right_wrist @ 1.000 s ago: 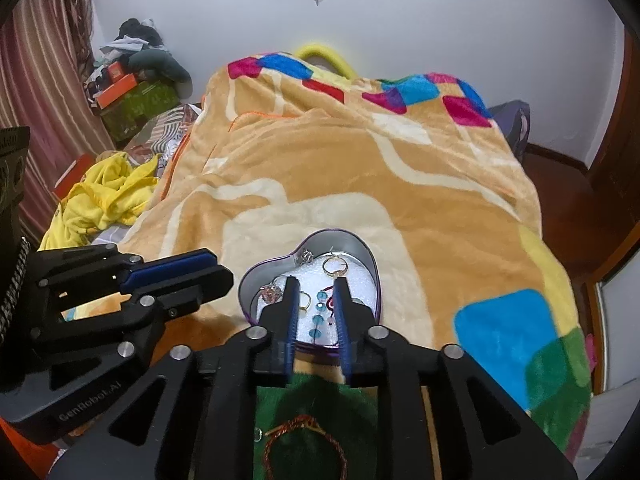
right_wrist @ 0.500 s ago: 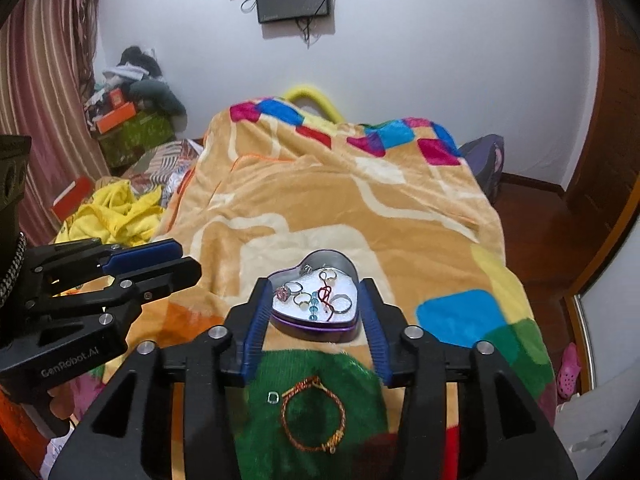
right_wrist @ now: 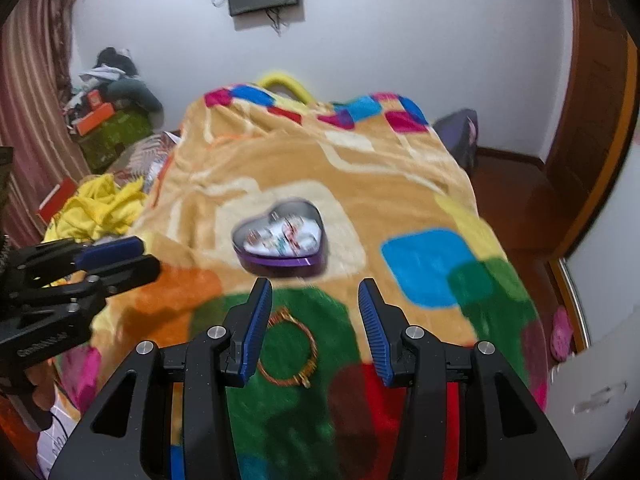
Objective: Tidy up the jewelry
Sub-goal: 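Grasp the braided orange bracelet with the right gripper while the left reaches the red string bracelet, then lift the braided bracelet with the right gripper while the left lifts the red bracelet toward the tin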
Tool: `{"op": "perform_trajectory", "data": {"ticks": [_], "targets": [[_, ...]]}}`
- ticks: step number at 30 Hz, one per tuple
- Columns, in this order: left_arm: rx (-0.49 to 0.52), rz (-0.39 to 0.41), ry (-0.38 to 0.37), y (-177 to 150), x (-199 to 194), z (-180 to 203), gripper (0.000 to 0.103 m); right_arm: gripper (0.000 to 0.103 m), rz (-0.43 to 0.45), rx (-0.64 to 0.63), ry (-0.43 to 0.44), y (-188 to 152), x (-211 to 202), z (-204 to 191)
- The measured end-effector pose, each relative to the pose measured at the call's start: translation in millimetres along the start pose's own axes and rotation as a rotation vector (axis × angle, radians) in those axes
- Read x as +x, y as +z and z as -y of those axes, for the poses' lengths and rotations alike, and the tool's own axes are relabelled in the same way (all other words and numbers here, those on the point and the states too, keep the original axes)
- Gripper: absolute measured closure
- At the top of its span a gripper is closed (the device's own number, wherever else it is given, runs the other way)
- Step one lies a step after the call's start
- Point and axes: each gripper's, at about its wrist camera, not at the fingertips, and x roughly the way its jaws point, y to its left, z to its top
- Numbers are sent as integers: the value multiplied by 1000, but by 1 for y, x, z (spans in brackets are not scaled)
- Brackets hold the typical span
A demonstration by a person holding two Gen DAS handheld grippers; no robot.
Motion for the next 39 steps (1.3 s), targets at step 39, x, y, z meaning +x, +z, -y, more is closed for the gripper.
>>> {"op": "perform_trajectory", "data": {"ticks": [39], "targets": [[36,-190,-74,-26,88,27,93,97,-62,49,25,-43,24,22]]}}
